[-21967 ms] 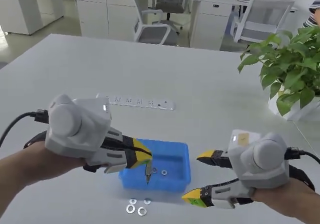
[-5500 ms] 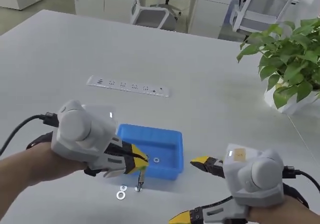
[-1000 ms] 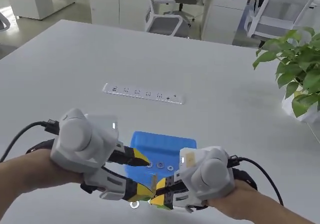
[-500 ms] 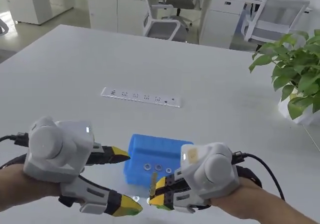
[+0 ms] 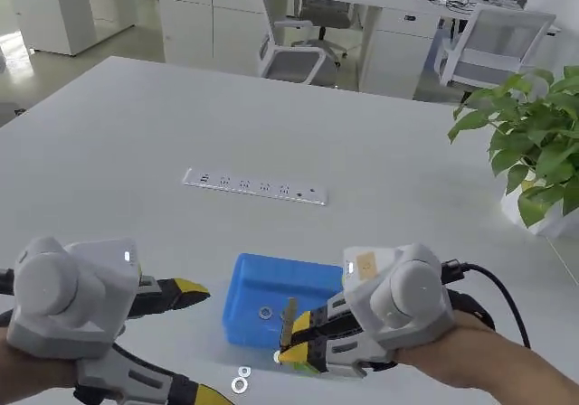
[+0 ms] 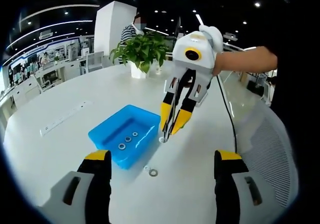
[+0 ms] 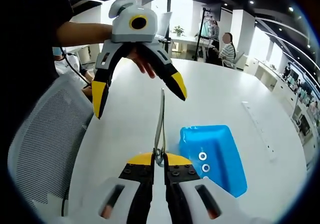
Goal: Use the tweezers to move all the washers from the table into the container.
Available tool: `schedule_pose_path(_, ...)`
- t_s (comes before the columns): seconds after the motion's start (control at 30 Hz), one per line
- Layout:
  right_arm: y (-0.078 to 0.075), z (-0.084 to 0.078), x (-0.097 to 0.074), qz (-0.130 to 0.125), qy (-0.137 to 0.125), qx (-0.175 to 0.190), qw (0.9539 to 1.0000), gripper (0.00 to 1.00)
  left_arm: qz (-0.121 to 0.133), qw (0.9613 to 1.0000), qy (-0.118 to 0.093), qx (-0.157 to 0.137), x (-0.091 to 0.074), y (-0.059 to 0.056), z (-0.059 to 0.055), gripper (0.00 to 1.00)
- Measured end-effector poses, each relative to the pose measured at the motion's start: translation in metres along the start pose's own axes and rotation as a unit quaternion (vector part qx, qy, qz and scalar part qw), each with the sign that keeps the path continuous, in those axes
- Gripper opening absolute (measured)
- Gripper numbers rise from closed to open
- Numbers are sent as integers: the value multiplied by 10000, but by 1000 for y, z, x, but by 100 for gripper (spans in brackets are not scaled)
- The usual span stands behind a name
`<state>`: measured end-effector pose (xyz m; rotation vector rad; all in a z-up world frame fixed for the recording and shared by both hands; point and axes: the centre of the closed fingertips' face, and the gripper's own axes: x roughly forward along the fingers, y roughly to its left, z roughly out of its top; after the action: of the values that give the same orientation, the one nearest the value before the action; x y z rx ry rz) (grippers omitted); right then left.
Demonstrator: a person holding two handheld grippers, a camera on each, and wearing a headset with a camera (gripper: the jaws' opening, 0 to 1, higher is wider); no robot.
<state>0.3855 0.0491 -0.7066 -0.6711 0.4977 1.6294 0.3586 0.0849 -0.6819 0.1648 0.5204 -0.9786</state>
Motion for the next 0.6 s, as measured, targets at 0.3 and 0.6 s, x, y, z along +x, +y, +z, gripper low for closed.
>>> schedule_pose_path(0.3,-14,9,-14,-164,-90,30,9998,7,-55,10000,-24,-34,-4,-6,0,99)
schedule_pose_path(0.6,-32,18,-21,-301,-187,-41,9994,7,23,9998,-172,-114,-6,-2,5,99)
